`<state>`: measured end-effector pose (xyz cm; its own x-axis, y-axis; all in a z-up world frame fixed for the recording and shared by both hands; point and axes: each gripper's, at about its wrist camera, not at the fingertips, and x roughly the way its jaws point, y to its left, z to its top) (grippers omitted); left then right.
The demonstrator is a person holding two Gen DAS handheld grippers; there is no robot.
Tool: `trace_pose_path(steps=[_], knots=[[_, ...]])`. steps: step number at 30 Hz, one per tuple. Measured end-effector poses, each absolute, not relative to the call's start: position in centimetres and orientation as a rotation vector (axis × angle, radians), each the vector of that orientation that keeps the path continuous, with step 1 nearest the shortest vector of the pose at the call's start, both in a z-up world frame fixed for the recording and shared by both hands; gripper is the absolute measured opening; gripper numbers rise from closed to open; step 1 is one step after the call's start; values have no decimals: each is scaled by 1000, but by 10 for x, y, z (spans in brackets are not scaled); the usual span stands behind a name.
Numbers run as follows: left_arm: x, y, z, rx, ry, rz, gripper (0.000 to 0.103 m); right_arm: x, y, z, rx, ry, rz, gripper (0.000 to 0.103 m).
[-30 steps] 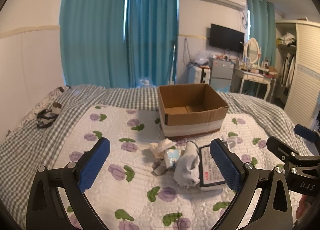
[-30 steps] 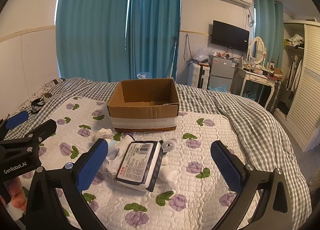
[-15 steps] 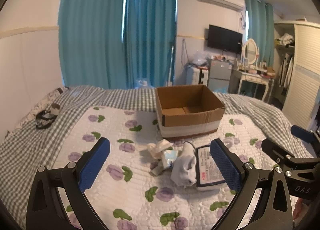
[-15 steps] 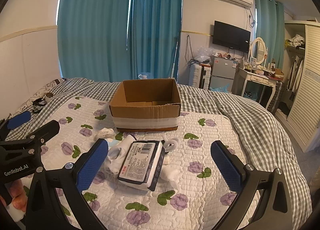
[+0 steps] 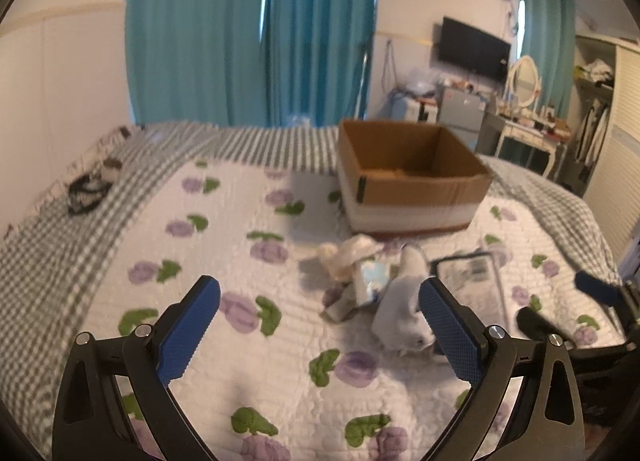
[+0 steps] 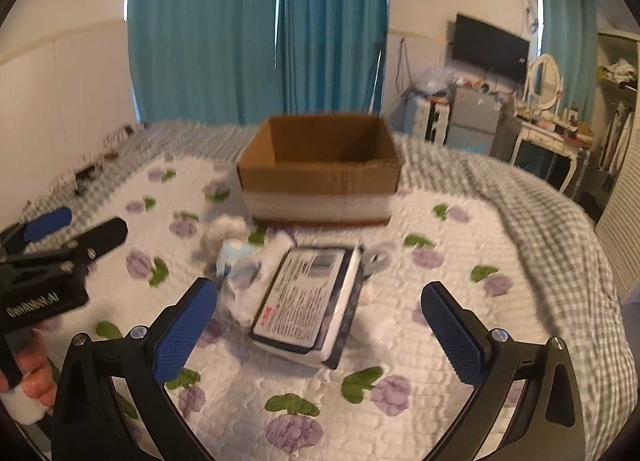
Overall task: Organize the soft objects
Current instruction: 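Grasp the white sock with the left tool while the right tool grasps the tissue packet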
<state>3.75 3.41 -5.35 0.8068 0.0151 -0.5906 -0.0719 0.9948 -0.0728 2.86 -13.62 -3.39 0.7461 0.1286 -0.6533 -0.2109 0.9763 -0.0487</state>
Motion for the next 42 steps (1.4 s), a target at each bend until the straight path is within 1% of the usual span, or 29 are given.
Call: trace_pose_path(steps=[4,7,17,19,20,21,23,29,31,34,35,36,37,42], knots=[[48,34,-69,-92,674,41,101,57,-124,-80,-148,822,197,97],[54,30,-77,-79,694,33,101,71,-123,-102,-144,873,206,93],[69,18,-93,-42,757,28,101,97,-117,-136,-196,924,198,92],[69,12,-91,-29,755,16,101,97,-120,-137,-187,922,205,91],[68,10,-91,-25,754,10,101,95,-121,-136,-186,913,205,85],[68,8,-90,-22,753,7,101,92,-123,-132,-185,903,211,76],[67,3,-89,-12,760,-2,100,84,-130,-119,-162,876,231,70],[77,-13,-94,-35,801,-56,100,76,-166,-77,-80,796,221,68],[84,-22,-102,-40,827,-82,95,79,-177,-72,-53,790,208,68],[97,-38,-119,-39,875,-115,92,84,-194,-70,-5,795,200,68],[101,-42,-124,-37,888,-122,83,86,-198,-71,5,798,195,68],[106,-47,-129,-31,904,-131,70,87,-198,-72,6,797,191,68],[113,-53,-137,-20,924,-138,68,89,-199,-72,5,799,188,68],[131,-60,-157,8,943,-97,68,91,-200,-76,-9,804,195,68]])
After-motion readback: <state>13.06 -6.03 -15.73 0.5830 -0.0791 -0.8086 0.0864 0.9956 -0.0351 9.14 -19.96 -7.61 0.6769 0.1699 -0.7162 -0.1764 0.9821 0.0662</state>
